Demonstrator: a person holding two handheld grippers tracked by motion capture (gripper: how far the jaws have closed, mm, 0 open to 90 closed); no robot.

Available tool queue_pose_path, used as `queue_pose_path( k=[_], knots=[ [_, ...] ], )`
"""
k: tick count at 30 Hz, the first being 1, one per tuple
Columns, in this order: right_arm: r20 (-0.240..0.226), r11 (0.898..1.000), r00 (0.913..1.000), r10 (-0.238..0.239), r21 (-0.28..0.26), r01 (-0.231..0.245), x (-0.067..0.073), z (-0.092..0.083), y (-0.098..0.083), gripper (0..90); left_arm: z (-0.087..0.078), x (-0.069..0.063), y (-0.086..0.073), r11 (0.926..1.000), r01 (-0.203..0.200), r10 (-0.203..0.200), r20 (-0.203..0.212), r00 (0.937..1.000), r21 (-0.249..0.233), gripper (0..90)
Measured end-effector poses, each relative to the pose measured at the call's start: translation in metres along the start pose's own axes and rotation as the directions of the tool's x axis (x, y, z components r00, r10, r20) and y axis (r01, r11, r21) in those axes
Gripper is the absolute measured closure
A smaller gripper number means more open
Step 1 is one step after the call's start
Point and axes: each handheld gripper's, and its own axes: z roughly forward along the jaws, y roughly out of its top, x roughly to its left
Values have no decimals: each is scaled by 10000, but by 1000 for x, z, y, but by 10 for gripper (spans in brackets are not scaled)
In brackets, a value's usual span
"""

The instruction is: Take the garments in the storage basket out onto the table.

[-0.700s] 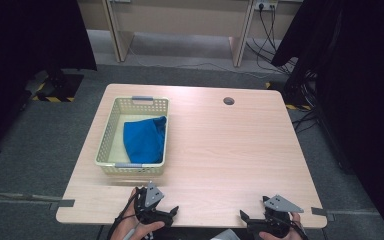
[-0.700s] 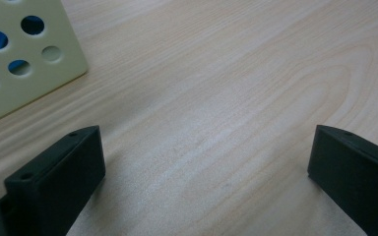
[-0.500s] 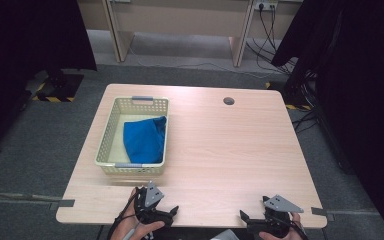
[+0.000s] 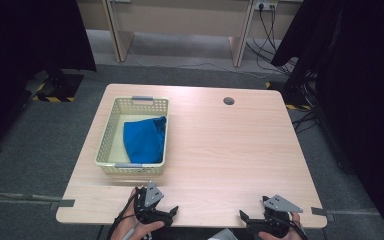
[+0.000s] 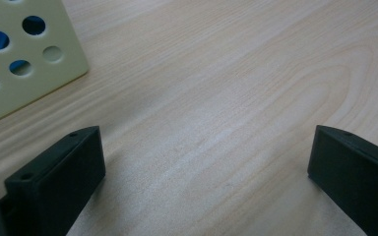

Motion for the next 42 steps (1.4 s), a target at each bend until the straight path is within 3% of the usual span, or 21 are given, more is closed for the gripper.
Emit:
queue_pose_path(
  k=[8,14,19,28,42],
  knots=[
    [-23,10000,10000,5,-10,-5,0,0,0,27,-2,1,2,10000,-67,66,305,9995,38,28],
    [-21,10000,10000,16,-5,-16,0,0,0,28,-11,2,8,9993,-185,194,271,9994,-317,24],
    [-10,10000,10000,44,-6,-44,0,0,0,26,-22,5,16,9985,-3,26,423,9991,-555,27],
    [-38,10000,10000,67,-26,-67,-1,0,0,26,-34,13,28,9970,214,-190,331,9993,-738,33],
    [-1,10000,10000,62,-27,-62,0,1,1,22,-51,24,51,9961,173,-157,193,9997,-866,41]
  ],
)
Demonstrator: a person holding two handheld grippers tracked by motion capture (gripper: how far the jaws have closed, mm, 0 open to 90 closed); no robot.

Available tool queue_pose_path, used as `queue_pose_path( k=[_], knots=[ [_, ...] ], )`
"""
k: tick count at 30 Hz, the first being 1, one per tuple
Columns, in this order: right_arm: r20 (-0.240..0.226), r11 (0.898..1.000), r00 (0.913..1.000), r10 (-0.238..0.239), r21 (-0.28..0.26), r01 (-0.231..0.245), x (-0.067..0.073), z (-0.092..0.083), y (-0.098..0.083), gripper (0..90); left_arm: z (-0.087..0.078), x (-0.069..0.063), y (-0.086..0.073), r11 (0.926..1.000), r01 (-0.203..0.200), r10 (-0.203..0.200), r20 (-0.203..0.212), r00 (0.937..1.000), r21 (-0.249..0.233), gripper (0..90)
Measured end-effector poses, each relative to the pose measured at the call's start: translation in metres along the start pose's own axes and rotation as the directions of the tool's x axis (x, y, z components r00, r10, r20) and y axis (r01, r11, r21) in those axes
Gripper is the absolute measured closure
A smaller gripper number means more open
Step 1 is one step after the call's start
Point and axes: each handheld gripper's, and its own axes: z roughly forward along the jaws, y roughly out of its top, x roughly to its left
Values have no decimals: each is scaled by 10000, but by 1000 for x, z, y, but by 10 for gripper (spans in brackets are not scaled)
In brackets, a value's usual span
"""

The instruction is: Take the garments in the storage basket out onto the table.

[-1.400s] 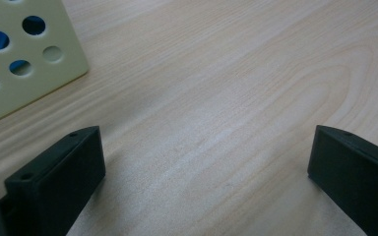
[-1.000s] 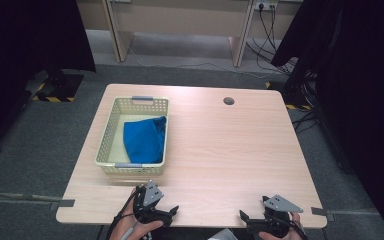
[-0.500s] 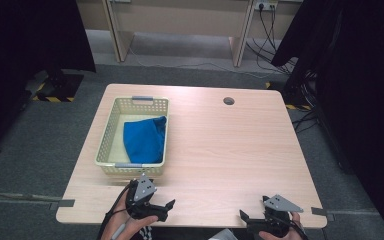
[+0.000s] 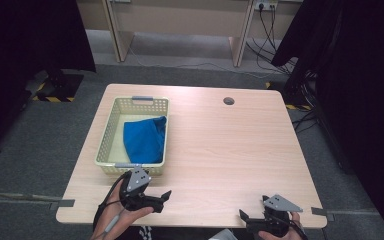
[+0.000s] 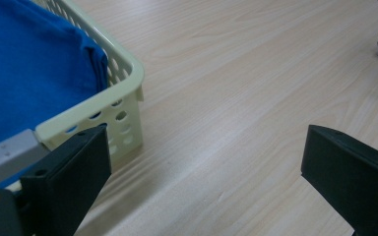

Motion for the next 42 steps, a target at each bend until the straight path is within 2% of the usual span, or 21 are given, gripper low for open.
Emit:
queue_pose_path(
  k=[5,9,14,17,23,29,31,36,42],
  knots=[
    [-4,10000,10000,-1,-4,1,0,0,0,22,-6,5,14,9996,-137,134,-110,9998,-230,41],
    [-9,10000,10000,1,-7,-1,0,0,0,21,-11,15,24,9990,-28,19,-206,9998,-442,41],
    [14,10000,10000,-16,-18,16,0,1,0,19,-12,27,32,9992,-38,23,-378,9993,-392,41],
    [19,10000,10000,-59,-17,59,0,1,0,18,-9,36,36,9993,121,-135,-421,9990,-342,41],
    [23,10000,10000,-60,-33,60,0,1,0,17,-3,50,44,9995,160,-175,-576,9982,-273,42],
    [27,10000,10000,-47,-45,47,0,1,0,17,3,67,51,9979,500,-532,-850,9950,-403,42],
    [49,10000,10000,-66,-37,66,0,1,0,16,6,69,53,9989,364,-391,-1014,9941,-283,43],
    [56,10000,10000,-80,-40,80,0,1,0,16,15,81,58,9994,304,-319,-1219,9920,-143,45],
    [41,10000,10000,-54,-43,55,0,1,0,16,27,94,65,9994,339,-340,-1275,9913,-32,45]
  ],
)
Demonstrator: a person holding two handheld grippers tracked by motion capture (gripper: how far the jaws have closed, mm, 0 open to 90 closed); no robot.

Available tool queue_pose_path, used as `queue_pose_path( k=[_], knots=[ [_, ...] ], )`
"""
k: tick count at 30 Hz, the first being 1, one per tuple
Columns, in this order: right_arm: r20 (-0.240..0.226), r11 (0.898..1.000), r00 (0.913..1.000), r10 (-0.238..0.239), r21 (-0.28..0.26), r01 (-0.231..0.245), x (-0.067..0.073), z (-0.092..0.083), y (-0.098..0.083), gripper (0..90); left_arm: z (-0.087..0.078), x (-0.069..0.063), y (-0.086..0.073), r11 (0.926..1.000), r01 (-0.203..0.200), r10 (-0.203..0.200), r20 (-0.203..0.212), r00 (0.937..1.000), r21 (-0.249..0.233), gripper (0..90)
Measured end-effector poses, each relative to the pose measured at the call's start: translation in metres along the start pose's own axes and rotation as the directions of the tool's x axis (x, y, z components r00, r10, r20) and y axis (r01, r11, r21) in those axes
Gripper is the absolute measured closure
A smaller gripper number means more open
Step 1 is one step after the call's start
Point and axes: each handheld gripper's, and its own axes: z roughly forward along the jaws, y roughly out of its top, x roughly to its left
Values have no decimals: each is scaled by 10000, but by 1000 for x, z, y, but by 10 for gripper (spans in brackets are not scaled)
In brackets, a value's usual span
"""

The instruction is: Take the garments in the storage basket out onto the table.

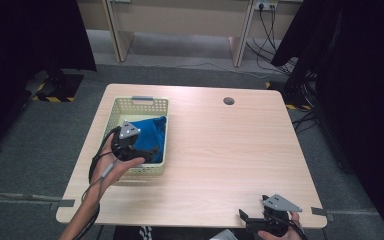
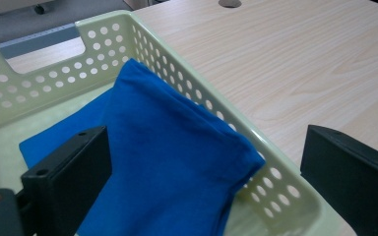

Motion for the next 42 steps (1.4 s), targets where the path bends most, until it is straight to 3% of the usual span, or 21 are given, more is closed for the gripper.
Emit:
queue_pose_path(
  k=[6,18,27,33,42],
  knots=[
    [-7,10000,10000,20,-4,-20,0,0,0,16,12,10,6,9998,44,-45,96,9999,195,43],
    [-9,10000,10000,8,-4,-8,0,0,0,17,35,29,15,9989,214,-206,-193,9996,421,28],
    [-32,10000,10000,68,5,-68,0,0,0,17,54,36,16,9979,290,-279,-196,9994,586,25],
    [-36,10000,10000,61,-1,-61,0,0,0,16,64,41,12,9970,427,-414,-206,9989,650,25],
    [-38,10000,10000,38,-4,-38,1,0,0,16,84,44,-1,9933,717,-730,106,9973,908,8]
  ],
)
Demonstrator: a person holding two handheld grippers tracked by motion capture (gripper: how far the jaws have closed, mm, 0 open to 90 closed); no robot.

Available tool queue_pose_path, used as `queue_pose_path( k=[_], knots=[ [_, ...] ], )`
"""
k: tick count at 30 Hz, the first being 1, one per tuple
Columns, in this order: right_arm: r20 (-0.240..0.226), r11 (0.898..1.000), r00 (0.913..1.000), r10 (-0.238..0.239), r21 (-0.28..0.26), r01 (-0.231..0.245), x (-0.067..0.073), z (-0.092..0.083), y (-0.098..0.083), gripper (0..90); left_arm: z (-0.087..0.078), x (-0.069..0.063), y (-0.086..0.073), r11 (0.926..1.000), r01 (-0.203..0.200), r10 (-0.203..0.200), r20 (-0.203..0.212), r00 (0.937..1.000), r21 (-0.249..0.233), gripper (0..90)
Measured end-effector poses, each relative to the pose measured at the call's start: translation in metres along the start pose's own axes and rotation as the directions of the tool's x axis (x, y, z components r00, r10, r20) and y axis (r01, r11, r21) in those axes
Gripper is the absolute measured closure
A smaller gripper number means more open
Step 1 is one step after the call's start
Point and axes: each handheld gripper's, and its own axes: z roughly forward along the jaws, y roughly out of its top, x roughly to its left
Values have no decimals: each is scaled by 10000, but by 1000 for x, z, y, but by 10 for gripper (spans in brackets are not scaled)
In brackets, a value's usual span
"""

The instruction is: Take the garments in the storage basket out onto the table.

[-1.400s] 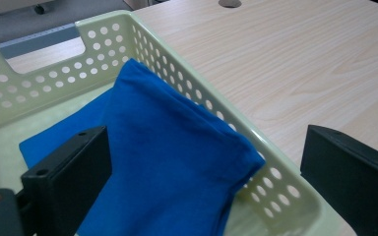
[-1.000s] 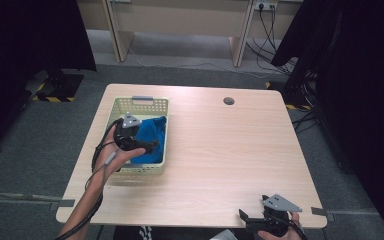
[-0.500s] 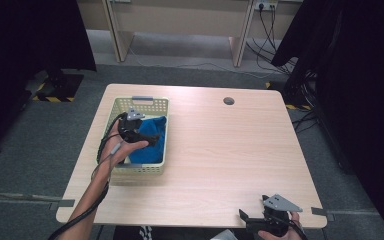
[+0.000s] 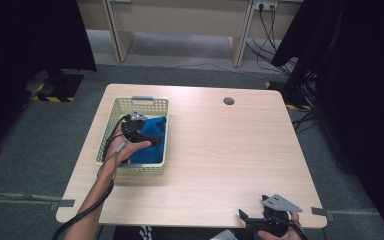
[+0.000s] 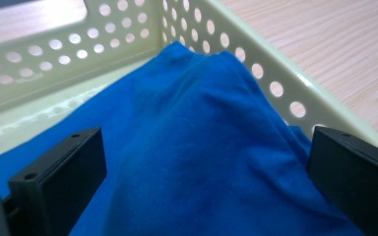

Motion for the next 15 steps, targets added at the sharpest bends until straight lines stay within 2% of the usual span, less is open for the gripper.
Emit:
queue_pose_path(
  k=[9,12,15],
  knots=[
    [-11,10000,10000,-4,-16,4,0,0,0,16,18,10,-8,9991,432,-432,47,9991,36,0],
    [-6,10000,10000,-59,-7,59,0,0,0,17,24,10,-10,9994,262,-260,-78,9996,232,0],
    [-15,10000,10000,-34,-5,34,0,0,0,17,31,11,-13,9985,281,-269,-267,9993,461,0]
  ],
)
